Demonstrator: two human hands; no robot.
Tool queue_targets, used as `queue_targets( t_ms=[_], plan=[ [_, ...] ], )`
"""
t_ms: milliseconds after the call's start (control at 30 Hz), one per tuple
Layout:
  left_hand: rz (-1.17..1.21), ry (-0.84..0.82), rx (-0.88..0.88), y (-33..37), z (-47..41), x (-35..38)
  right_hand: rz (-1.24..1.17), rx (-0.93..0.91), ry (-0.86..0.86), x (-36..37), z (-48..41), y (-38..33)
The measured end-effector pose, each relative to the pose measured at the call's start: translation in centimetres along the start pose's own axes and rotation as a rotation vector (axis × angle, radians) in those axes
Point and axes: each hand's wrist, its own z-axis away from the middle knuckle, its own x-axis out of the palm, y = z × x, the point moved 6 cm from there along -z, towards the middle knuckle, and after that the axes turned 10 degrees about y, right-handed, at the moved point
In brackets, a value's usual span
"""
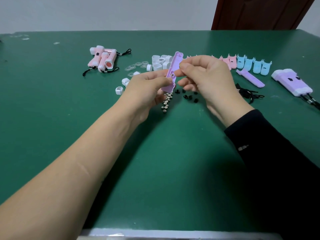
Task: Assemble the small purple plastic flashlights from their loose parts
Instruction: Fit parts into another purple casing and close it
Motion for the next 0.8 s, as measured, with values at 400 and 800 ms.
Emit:
queue_targets(
  t_ms=[400,800],
  plan=[
    [0.047,-0.021,-0.011,0.3,0.5,0.5,0.424,-0.39,0.142,0.0,0.7,-1.2],
    [0.076,-0.04,-0.019,0.3,0.7,0.6,0.564,-0.546,0.171,0.3,1.0,-1.4]
  ],
)
